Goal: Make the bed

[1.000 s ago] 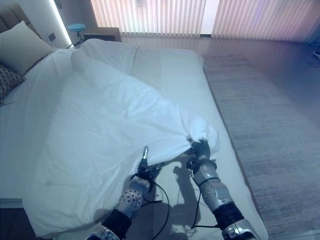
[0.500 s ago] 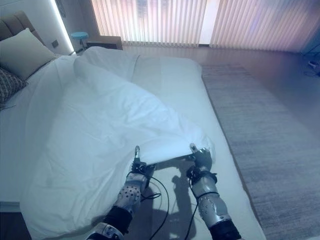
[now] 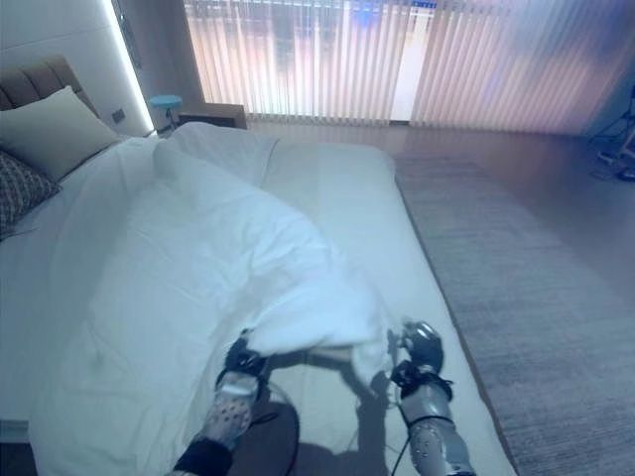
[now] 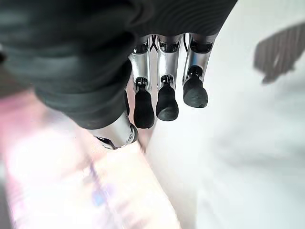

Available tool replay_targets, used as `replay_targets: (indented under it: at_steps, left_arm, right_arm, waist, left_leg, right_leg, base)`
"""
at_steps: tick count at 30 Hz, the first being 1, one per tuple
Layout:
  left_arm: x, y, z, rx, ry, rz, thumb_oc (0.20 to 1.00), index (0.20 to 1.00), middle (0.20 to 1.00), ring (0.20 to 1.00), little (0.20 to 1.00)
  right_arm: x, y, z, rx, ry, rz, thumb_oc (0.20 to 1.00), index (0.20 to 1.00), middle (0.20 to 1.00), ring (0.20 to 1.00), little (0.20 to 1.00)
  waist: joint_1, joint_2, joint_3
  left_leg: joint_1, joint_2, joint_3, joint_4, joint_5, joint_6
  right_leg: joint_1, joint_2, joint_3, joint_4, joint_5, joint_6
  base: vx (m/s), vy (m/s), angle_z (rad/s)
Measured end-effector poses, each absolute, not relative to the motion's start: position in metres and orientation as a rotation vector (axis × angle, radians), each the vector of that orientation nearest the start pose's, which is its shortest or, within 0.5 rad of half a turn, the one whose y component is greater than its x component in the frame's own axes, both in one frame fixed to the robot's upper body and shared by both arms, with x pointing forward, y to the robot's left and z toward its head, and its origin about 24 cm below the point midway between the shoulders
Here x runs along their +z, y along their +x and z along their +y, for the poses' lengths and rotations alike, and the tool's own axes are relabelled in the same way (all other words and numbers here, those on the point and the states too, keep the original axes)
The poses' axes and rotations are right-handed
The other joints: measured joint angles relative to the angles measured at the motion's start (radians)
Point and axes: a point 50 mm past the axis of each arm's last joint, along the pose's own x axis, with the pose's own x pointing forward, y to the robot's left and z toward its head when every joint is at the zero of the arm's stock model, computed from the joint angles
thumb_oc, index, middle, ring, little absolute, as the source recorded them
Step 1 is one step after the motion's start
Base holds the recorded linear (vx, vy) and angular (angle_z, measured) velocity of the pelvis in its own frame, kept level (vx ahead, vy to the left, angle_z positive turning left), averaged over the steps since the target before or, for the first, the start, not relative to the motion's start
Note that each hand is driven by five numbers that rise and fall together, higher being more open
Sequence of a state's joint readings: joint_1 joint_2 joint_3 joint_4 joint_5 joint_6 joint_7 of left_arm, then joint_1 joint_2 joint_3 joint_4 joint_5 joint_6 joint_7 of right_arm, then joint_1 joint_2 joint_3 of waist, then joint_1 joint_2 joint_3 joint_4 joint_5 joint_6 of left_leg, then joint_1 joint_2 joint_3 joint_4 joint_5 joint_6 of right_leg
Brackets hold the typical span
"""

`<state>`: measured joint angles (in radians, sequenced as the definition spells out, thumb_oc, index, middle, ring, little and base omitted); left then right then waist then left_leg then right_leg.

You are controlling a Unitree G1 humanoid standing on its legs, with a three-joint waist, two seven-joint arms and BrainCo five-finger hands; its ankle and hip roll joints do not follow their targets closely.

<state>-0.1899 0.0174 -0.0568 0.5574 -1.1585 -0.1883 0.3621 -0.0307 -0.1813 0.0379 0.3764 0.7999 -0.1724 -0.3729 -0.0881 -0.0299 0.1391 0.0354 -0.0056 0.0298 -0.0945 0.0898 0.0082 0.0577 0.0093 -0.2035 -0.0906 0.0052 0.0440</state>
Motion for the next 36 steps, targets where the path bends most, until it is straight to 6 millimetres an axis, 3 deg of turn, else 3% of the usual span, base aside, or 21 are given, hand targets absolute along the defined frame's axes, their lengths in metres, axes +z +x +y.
replay_targets:
  at_steps: [4,5,6,7,9,11,12,14,15,16,17,18,19,21,22,23,24,27,33,36]
  left_arm:
    - [-0.036,0.263,0.151,0.491,-1.044,0.359,0.200,0.200,0.200,0.200,0.200]
    - [-0.033,0.264,0.151,0.471,-1.043,0.343,0.200,0.200,0.200,0.200,0.200]
    - [-0.030,0.267,0.151,0.452,-1.039,0.329,0.200,0.200,0.200,0.200,0.200]
    - [-0.027,0.268,0.152,0.432,-1.037,0.309,0.200,0.200,0.200,0.200,0.200]
    - [-0.028,0.264,0.146,0.397,-1.011,0.308,0.200,0.200,0.200,0.200,0.200]
    - [-0.027,0.264,0.138,0.351,-1.002,0.317,0.200,0.200,0.200,0.200,0.200]
    - [-0.027,0.264,0.135,0.333,-0.996,0.322,0.200,0.200,0.200,0.200,0.200]
    - [-0.023,0.267,0.123,0.264,-0.984,0.322,0.200,0.200,0.200,0.200,0.200]
    - [-0.019,0.269,0.126,0.237,-0.945,0.299,0.200,0.200,0.200,0.200,0.200]
    - [-0.018,0.269,0.129,0.229,-0.926,0.292,0.200,0.200,0.200,0.200,0.200]
    - [-0.018,0.270,0.138,0.223,-0.886,0.287,0.200,0.200,0.200,0.200,0.200]
    - [-0.018,0.270,0.142,0.221,-0.864,0.288,0.200,0.200,0.200,0.200,0.200]
    - [-0.017,0.270,0.149,0.211,-0.803,0.284,0.200,0.200,0.200,0.200,0.200]
    - [-0.015,0.270,0.157,0.197,-0.740,0.274,0.200,0.200,0.200,0.200,0.200]
    - [-0.014,0.270,0.160,0.193,-0.719,0.270,0.200,0.200,0.200,0.200,0.200]
    - [-0.011,0.271,0.166,0.200,-0.715,0.256,0.200,0.200,0.200,0.200,0.200]
    - [-0.007,0.272,0.170,0.200,-0.710,0.241,0.200,0.200,0.200,0.200,0.200]
    - [-0.004,0.273,0.172,0.181,-0.704,0.238,0.200,0.200,0.200,0.200,0.200]
    - [0.005,0.278,0.149,0.042,-0.645,0.241,0.200,0.200,0.200,0.200,0.200]
    - [0.019,0.289,0.126,-0.079,-0.626,0.231,0.200,0.200,0.200,0.200,0.200]
  right_arm:
    - [-0.048,0.227,-0.210,-0.536,0.559,0.352,0.200,0.200,0.200,0.200,0.200]
    - [-0.047,0.230,-0.205,-0.511,0.577,0.352,0.200,0.200,0.200,0.200,0.200]
    - [-0.046,0.231,-0.202,-0.494,0.583,0.349,0.200,0.200,0.200,0.200,0.200]
    - [-0.044,0.235,-0.199,-0.470,0.588,0.344,0.200,0.200,0.200,0.200,0.200]
    - [-0.044,0.235,-0.202,-0.455,0.576,0.347,0.200,0.200,0.200,0.200,0.200]
    - [-0.043,0.236,-0.210,-0.453,0.554,0.338,0.200,0.200,0.200,0.200,0.200]
    - [-0.043,0.236,-0.210,-0.450,0.554,0.338,0.200,0.200,0.200,0.200,0.200]
    - [-0.044,0.232,-0.222,-0.472,0.528,0.340,0.200,0.200,0.200,0.200,0.200]
    - [-0.049,0.230,-0.216,-0.472,0.548,0.363,0.200,0.200,0.200,0.200,0.200]
    - [-0.051,0.230,-0.211,-0.462,0.559,0.374,0.200,0.200,0.200,0.200,0.200]
    - [-0.055,0.229,-0.200,-0.454,0.592,0.396,1.000,1.000,1.000,1.000,1.000]
    - [-0.057,0.228,-0.194,-0.448,0.607,0.409,1.000,1.000,1.000,1.000,1.000]
    - [-0.064,0.228,-0.185,-0.435,0.621,0.445,1.000,1.000,1.000,1.000,1.000]
    - [-0.076,0.221,-0.169,-0.382,0.614,0.526,1.000,1.000,1.000,1.000,1.000]
    - [-0.078,0.219,-0.164,-0.360,0.616,0.545,1.000,1.000,1.000,1.000,1.000]
    - [-0.085,0.214,-0.151,-0.286,0.616,0.592,1.000,1.000,1.000,1.000,1.000]
    - [-0.087,0.210,-0.139,-0.212,0.618,0.626,1.000,1.000,1.000,1.000,1.000]
    - [-0.092,0.204,-0.130,-0.138,0.625,0.665,1.000,1.000,1.000,1.000,1.000]
    - [-0.110,0.164,-0.108,0.004,0.748,0.818,1.000,1.000,1.000,1.000,1.000]
    - [-0.118,0.145,-0.099,0.019,0.855,0.896,1.000,1.000,1.000,1.000,1.000]
  waist:
    - [0.031,0.031,-0.007]
    - [0.038,0.014,-0.006]
    - [0.035,0.005,-0.005]
    - [0.038,-0.009,-0.002]
    - [0.035,0.018,-0.007]
    - [0.029,0.038,-0.002]
    - [0.027,0.040,-0.001]
    - [0.007,0.056,0.000]
    - [0.025,0.007,0.001]
    - [0.026,-0.008,0.003]
    - [0.027,-0.027,0.001]
    - [0.028,-0.038,0.002]
    - [0.035,-0.036,0.006]
    - [0.067,-0.035,0.010]
    - [0.083,-0.033,0.012]
    - [0.088,-0.034,0.012]
    - [0.103,-0.043,0.008]
    - [0.102,-0.057,0.006]
    - [0.076,-0.054,0.008]
    - [0.049,-0.049,0.010]
  left_leg:
    - [-0.039,-0.002,-0.031,0.000,-0.001,-0.001]
    - [-0.067,-0.006,-0.029,0.051,-0.035,-0.048]
    - [-0.099,-0.004,-0.028,0.110,-0.049,-0.063]
    - [-0.127,0.038,-0.049,0.185,-0.075,-0.100]
    - [-0.078,0.162,-0.098,0.183,-0.094,-0.138]
    - [-0.033,0.164,-0.153,0.170,-0.114,-0.165]
    - [-0.026,0.151,-0.142,0.168,-0.116,-0.160]
    - [-0.026,0.111,-0.130,0.136,-0.133,-0.116]
    - [-0.041,0.053,-0.109,0.124,-0.117,-0.083]
    - [-0.050,0.035,-0.101,0.121,-0.115,-0.067]
    - [-0.068,0.008,-0.091,0.117,-0.093,-0.047]
    - [-0.075,-0.010,-0.085,0.125,-0.081,-0.033]
    - [-0.093,-0.018,-0.076,0.149,-0.098,-0.017]
    - [-0.078,-0.014,-0.052,0.140,-0.089,-0.001]
    - [-0.074,-0.008,-0.048,0.132,-0.088,0.001]
    - [-0.064,0.005,-0.035,0.104,-0.077,0.004]
    - [-0.057,0.009,-0.028,0.076,-0.064,0.002]
    - [-0.044,-0.010,-0.017,0.052,-0.054,0.004]
    - [-0.027,0.001,-0.001,0.027,-0.047,-0.017]
    - [-0.027,0.004,0.011,0.012,-0.038,-0.029]
  right_leg:
    - [-0.021,-0.008,-0.046,0.000,-0.007,-0.009]
    - [-0.039,-0.049,-0.092,0.000,0.025,-0.043]
    - [-0.050,-0.068,-0.107,0.003,0.024,-0.050]
    - [-0.065,-0.095,-0.115,0.011,0.026,-0.047]
    - [-0.057,-0.095,-0.111,0.035,0.009,-0.020]
    - [-0.062,-0.125,-0.114,0.083,-0.008,0.018]
    - [-0.062,-0.139,-0.124,0.093,-0.006,0.027]
    - [-0.080,-0.180,-0.128,0.140,-0.015,0.060]
    - [-0.132,-0.252,-0.101,0.189,-0.006,0.074]
    - [-0.146,-0.268,-0.094,0.192,-0.008,0.075]
    - [-0.165,-0.297,-0.076,0.189,0.014,0.075]
    - [-0.168,-0.299,-0.076,0.192,0.069,0.063]
    - [-0.179,-0.304,-0.066,0.190,0.125,0.074]
    - [-0.189,-0.293,-0.043,0.195,0.175,0.065]
    - [-0.194,-0.290,-0.036,0.199,0.168,0.072]
    - [-0.197,-0.249,-0.039,0.218,0.122,0.103]
    - [-0.190,-0.217,-0.057,0.208,0.084,0.106]
    - [-0.147,-0.203,-0.040,0.124,0.071,0.098]
    - [-0.119,-0.177,-0.011,0.063,0.068,0.097]
    - [-0.101,-0.171,-0.008,0.004,0.069,0.097]
  base:
    - [-0.15,0.252,0.40]
    - [-0.08,0.351,0.39]
    - [-0.02,0.370,0.46]
    - [0.02,0.399,0.32]
    - [0.03,0.531,0.19]
    - [-0.02,0.554,0.14]
    - [-0.12,0.514,0.31]
    - [-0.18,0.399,0.40]
    - [-0.12,0.209,0.13]
    - [-0.13,0.328,0.08]
    - [-0.11,0.315,0.13]
    - [-0.13,0.412,0.12]
    - [-0.06,0.281,-0.05]
    - [-0.04,0.207,-0.24]
    - [-0.03,0.138,-0.28]
    - [-0.01,0.108,-0.26]
    - [0.00,0.086,-0.25]
    - [-0.02,0.065,-0.15]
    - [-0.01,0.009,-0.08]
    - [0.00,-0.041,-0.08]
